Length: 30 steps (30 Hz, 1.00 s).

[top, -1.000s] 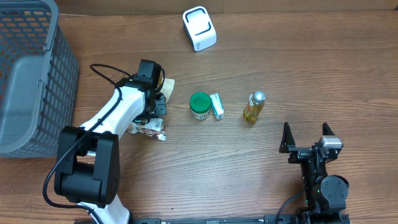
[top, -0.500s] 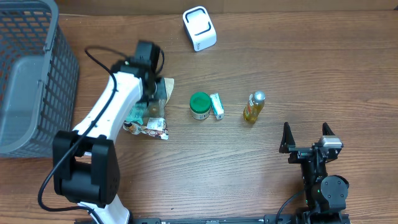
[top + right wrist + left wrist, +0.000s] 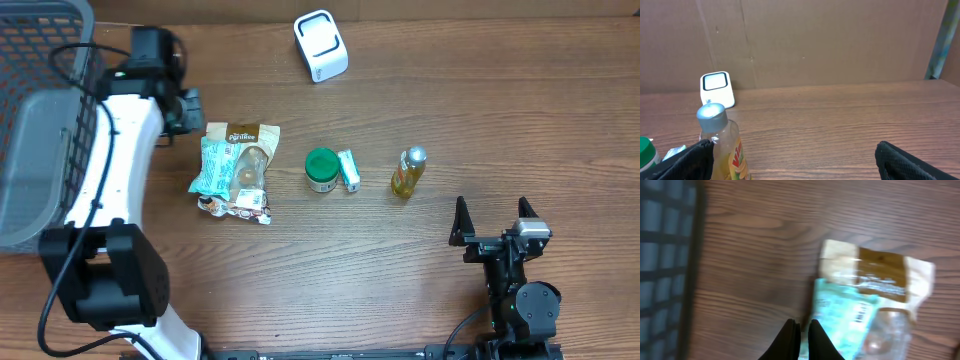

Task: Scan the item barcode
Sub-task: 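Raise the left gripper back beside the basket and hold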

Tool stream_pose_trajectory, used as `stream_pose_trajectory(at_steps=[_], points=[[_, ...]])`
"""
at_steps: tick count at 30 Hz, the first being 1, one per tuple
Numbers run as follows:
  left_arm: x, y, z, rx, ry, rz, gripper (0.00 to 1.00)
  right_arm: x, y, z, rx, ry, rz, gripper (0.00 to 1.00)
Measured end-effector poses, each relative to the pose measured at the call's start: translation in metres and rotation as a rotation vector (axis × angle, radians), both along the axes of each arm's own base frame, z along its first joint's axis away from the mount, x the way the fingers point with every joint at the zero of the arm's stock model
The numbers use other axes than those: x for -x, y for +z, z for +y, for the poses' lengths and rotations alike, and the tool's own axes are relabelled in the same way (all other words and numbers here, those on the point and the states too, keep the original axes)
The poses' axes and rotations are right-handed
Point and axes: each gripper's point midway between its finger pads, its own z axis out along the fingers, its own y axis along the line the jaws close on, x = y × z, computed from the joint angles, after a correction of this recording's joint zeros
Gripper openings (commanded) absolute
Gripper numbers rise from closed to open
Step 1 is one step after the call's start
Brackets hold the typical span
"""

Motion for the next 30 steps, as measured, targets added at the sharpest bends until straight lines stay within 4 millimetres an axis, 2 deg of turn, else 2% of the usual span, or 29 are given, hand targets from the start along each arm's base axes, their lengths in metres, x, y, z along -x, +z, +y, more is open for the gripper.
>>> stream_pose_trajectory(at_steps=[1,2,4,8,30], points=[[0.001,0.000,0.009,-0.004,0.005,0.002,0.17,0.000,0.000,0.000,0.000,-0.001,0.000,1.00],[0.001,0.000,0.015,-0.007,0.009,0.002,0.36,0.000,0.000,0.000,0.000,0.000,0.000,1.00],[0.003,0.000,0.026,-0.012,0.016,0.005,1.00,0.000,0.000,0.000,0.000,0.000,0.000,1.00],[0.007,-0.001,0.036,-0.015,0.025,0.020,1.00,0.000,0.000,0.000,0.000,0.000,0.000,1.00],[0.008,-0.002,0.036,-0.012,0.023,0.024,1.00,0.000,0.000,0.000,0.000,0.000,0.000,1.00]])
